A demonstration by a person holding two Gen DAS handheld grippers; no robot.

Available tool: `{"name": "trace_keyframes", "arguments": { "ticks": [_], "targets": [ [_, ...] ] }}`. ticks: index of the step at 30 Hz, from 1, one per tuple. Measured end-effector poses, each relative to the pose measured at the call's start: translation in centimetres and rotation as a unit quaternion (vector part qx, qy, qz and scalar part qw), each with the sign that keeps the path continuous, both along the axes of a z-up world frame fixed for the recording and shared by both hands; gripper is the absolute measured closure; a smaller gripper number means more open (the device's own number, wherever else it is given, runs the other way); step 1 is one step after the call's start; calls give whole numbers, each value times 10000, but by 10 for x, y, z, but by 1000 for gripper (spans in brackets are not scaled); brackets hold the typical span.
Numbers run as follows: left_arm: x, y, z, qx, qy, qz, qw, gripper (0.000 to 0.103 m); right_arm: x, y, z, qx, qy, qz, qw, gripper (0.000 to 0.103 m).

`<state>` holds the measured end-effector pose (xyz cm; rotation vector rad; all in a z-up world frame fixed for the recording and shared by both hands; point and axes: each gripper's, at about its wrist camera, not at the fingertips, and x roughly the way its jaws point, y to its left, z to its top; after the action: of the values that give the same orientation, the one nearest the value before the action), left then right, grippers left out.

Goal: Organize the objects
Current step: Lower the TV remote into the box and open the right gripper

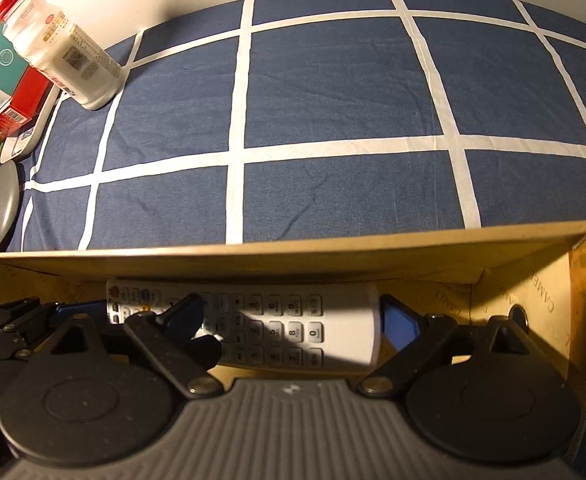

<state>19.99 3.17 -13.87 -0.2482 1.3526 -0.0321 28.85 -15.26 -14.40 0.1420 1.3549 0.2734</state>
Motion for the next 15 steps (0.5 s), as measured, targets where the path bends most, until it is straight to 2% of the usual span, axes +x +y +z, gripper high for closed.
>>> {"name": "trace_keyframes", "arguments": {
  "ticks": [15],
  "targets": [
    [0,1,2,110,-34,65,9999,9,-1,1,2,-54,-62,-46,10000,10]
  ]
}}
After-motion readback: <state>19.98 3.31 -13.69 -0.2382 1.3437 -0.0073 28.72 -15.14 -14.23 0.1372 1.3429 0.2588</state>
